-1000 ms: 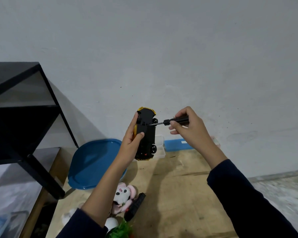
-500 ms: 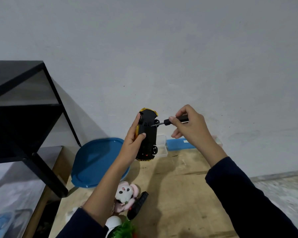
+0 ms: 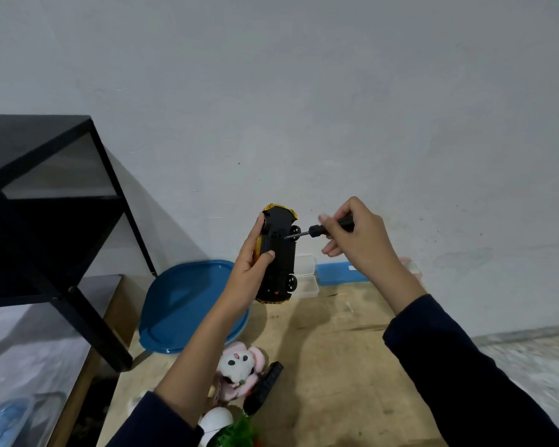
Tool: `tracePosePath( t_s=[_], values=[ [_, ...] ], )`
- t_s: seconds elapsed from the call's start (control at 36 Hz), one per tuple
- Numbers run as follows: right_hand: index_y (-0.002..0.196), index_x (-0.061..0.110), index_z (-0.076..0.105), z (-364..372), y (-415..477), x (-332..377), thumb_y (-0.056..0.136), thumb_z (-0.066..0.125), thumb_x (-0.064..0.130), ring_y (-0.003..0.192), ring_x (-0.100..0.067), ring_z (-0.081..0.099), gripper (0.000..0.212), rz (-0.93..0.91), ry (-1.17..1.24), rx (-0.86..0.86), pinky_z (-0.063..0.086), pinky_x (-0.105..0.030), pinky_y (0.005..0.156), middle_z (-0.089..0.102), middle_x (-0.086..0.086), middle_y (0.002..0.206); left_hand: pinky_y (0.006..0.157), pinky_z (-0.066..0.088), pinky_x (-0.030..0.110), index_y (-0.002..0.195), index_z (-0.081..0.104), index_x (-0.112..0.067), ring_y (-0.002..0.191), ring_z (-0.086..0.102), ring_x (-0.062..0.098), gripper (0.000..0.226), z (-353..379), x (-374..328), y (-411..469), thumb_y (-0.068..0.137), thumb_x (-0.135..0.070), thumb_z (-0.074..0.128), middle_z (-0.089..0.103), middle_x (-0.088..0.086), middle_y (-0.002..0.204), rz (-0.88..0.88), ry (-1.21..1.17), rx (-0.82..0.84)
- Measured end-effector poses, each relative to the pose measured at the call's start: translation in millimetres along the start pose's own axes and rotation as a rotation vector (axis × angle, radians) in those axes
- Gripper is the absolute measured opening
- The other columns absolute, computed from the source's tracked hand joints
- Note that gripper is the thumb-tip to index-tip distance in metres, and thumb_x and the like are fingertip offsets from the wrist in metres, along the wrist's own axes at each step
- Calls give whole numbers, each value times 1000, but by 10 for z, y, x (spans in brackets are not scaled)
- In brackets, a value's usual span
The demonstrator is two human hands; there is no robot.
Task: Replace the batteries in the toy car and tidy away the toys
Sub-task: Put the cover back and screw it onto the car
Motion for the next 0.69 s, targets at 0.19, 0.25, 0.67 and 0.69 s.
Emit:
tracePosePath(
  t_s=[0.19, 0.25, 0.67, 0.69],
  values=[
    [87, 10, 50, 69, 42, 127, 86, 65, 19, 74, -12, 68, 17, -97, -89, 34, 54, -19, 68, 65, -7, 86, 91, 46, 18, 136, 29, -56, 124, 49, 10, 64, -46, 41, 19, 98, -6, 42, 40, -11, 145, -3, 3, -5],
    [87, 8, 49, 64, 45, 103, 90, 60, 28, 68, -16, 70, 23, -55, -35, 37, 58, -32, 67, 64, -11, 86, 90, 46, 15, 138, 29, -53, 126, 48, 8, 64, -32, 56, 8, 98, -6, 42, 40, -12, 146, -2, -3, -7],
    [95, 11, 43, 63, 35, 124, 90, 60, 16, 62, -17, 68, 19, -56, -52, 98, 58, -26, 60, 61, -10, 91, 90, 45, 14, 140, 29, -51, 125, 48, 7, 63, -6, 60, 10, 98, -6, 42, 41, -11, 145, -20, 27, 7],
    [94, 9, 43, 39, 39, 113, 91, 58, 20, 58, -17, 68, 19, -41, -35, 78, 58, -27, 58, 61, -11, 89, 90, 45, 13, 141, 29, -50, 126, 47, 6, 63, 9, 56, 12, 98, -6, 42, 41, -12, 145, -15, 34, 10]
  ],
)
Point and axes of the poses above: each hand's wrist, its own y-axis towards the middle knuckle, its own z-axis out of the palm, x = y × z, the point moved 10 cm from there along y, towards the middle knuckle
